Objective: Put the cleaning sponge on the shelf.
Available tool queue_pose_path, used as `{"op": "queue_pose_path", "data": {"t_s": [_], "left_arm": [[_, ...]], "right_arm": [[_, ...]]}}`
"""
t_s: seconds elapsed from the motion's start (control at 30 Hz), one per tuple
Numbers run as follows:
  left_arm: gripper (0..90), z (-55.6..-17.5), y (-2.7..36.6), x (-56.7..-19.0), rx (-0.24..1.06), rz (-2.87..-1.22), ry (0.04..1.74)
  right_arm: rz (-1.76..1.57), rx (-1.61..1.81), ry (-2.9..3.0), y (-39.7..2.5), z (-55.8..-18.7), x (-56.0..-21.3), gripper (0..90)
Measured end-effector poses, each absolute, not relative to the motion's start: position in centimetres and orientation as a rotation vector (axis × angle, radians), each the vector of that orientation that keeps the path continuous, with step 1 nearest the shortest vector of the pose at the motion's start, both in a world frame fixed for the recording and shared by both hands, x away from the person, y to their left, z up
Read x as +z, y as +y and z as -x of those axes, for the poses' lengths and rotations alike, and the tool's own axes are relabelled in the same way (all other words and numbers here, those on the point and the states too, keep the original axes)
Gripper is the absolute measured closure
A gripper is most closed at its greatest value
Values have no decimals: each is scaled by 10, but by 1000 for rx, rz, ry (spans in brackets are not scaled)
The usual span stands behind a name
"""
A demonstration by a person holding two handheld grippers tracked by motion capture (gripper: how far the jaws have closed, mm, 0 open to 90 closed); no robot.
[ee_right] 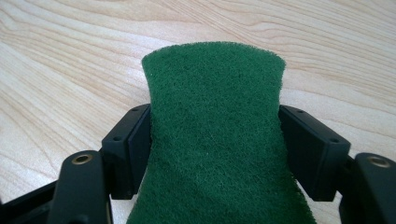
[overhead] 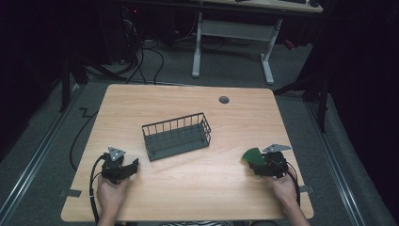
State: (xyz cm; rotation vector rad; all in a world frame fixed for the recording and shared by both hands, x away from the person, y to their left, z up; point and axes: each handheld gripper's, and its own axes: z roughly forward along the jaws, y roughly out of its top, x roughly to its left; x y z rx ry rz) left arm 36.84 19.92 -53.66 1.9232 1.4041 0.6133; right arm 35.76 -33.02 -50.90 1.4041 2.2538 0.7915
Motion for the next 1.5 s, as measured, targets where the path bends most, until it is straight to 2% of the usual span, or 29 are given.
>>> {"op": "queue_pose_path", "data": {"t_s": [0.47, 1.5], "left_arm": [[333, -368, 199, -537, 614, -1923, 1404], [331, -368, 199, -537, 613, -1923, 1404]], "right_arm": [[-1393, 820, 2273, -335, -356, -501, 308], [-1280, 996, 2327, -318, -393, -439, 308]]}}
